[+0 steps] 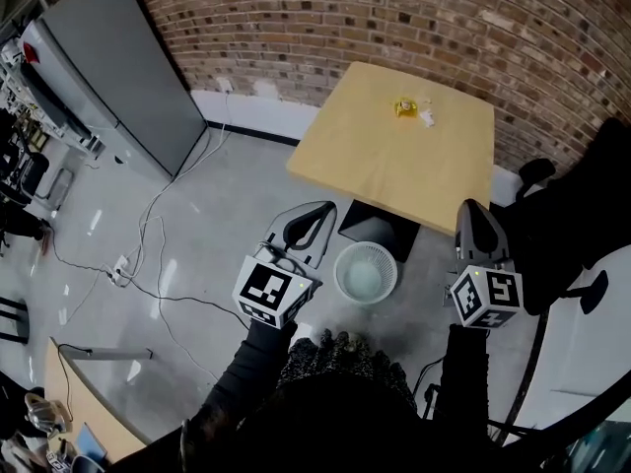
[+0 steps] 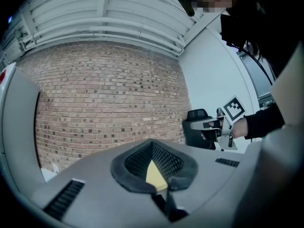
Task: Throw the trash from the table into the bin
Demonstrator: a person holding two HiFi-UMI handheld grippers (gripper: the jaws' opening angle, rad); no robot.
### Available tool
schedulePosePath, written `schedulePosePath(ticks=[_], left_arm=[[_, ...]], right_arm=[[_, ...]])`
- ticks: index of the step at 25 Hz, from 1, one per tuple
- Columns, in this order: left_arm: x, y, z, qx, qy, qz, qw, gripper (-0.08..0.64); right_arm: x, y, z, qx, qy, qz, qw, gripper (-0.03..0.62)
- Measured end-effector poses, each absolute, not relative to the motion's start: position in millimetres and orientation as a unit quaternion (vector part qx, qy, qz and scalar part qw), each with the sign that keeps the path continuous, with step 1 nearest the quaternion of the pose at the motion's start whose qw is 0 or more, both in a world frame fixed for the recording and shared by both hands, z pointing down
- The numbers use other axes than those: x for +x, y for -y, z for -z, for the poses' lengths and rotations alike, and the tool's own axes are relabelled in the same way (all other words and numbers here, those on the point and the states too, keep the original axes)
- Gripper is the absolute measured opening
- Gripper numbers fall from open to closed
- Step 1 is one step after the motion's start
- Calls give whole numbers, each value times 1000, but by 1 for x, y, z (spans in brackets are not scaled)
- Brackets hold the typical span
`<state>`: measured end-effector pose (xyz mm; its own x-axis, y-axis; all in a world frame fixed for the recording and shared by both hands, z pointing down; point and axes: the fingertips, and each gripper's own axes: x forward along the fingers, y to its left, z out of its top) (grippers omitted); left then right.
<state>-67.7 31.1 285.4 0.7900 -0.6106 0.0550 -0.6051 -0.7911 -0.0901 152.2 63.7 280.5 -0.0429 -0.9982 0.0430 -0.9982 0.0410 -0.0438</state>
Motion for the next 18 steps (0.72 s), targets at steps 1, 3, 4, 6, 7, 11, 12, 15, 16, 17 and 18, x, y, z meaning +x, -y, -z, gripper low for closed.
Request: schedulePosePath(ticks=[1,3,4,6,7,11,12,15,16,17,18], left_arm=[[-68,-29,-286,-945,-323,42,33,0],[-70,-23,-288,-944,-325,46,32,0],[-71,-21,-289,-944,-325,47,32,0],[-73,-15,-289,-944,-325,47,30,0],[-74,-10,-290,-944,-324,46,29,0],[-69,19,-290,-949,-311,34,26,0],[-66,26,-290,-951,-305,31,26,0],[-53,44,-286,-958,-285,24,25,0],[-49,50,-285,-959,-280,23,26,0],[-46,57,-285,-961,-276,23,27,0],[-44,64,-285,-962,-272,22,27,0]], right_arm=[[152,-59,-282,691,722,-32,0,11],[149,-51,-285,687,726,-36,0,11],[147,-47,-286,685,727,-38,0,11],[144,-38,-288,684,728,-40,2,11],[142,-33,-289,684,728,-40,4,11],[133,-11,-292,685,727,-38,16,11],[132,-5,-292,686,727,-39,20,11],[138,11,-291,692,720,-40,29,11],[141,16,-290,695,717,-39,30,11],[143,22,-289,697,715,-38,30,11],[145,27,-288,700,713,-36,31,11]])
